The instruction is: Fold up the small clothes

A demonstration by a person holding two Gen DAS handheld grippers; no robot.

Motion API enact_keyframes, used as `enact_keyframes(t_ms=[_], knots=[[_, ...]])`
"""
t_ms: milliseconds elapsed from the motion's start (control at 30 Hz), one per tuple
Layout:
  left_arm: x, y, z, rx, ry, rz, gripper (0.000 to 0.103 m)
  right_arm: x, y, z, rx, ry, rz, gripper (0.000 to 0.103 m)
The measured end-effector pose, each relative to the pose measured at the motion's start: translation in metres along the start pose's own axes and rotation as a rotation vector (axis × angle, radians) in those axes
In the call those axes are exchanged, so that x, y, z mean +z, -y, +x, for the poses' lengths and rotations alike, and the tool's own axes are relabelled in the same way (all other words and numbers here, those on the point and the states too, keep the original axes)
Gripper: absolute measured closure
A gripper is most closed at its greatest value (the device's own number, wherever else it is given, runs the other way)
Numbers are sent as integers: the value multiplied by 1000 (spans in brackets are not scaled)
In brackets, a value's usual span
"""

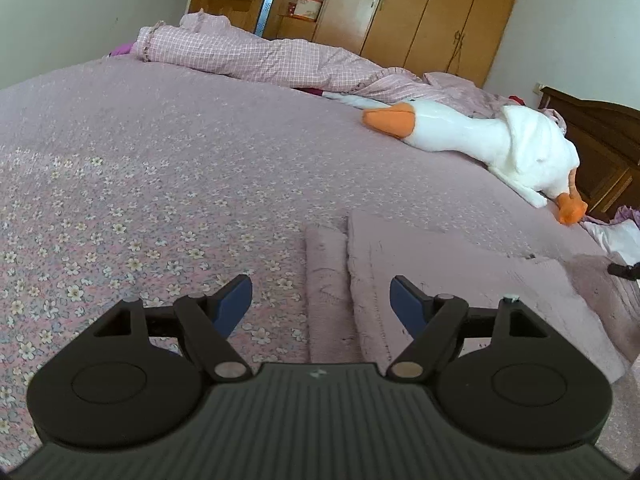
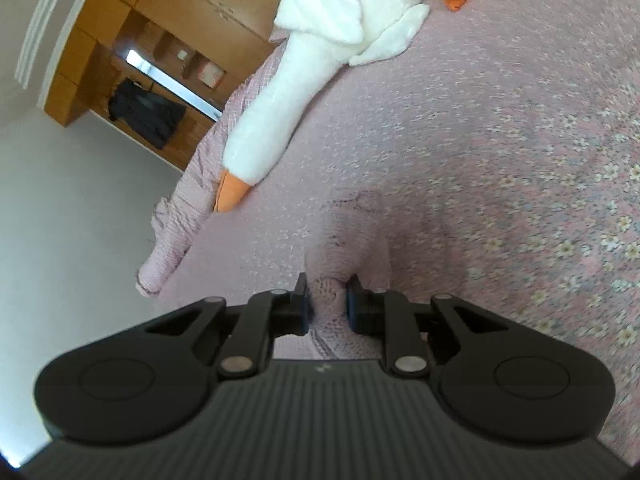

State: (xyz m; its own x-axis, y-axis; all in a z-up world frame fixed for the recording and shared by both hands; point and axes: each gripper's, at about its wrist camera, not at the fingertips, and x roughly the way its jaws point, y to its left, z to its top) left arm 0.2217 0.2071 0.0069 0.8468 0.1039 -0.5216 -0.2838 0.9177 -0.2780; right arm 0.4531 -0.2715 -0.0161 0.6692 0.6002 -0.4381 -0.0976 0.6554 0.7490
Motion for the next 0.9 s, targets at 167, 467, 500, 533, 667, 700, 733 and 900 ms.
enact_keyframes(t_ms=[167,467,500,533,667,700,733,900], knots=[[3,4,-2,-20,4,61,21,-7,-33,0,-76,-6,-3,84],[6,-1,-14,-55,-9,17,21,-35,-98,12,-111,-20,-83,84],[6,-3,-14,-51,-16,13,21,-38,-105,14,-112,-23,-91,84],[7,-4,-16,-46,-21,12,21,-42,-112,17,-114,-28,-95,84],[17,-7,-21,-55,-39,29,21,-55,-136,28,-126,-55,-118,84],[19,-9,-24,-55,-25,33,21,-58,-142,31,-127,-57,-121,84],[20,-11,-27,-52,-14,32,21,-63,-148,33,-127,-61,-123,84],[27,-28,-27,-41,-16,-25,12,-86,-181,50,-147,-89,-165,84]])
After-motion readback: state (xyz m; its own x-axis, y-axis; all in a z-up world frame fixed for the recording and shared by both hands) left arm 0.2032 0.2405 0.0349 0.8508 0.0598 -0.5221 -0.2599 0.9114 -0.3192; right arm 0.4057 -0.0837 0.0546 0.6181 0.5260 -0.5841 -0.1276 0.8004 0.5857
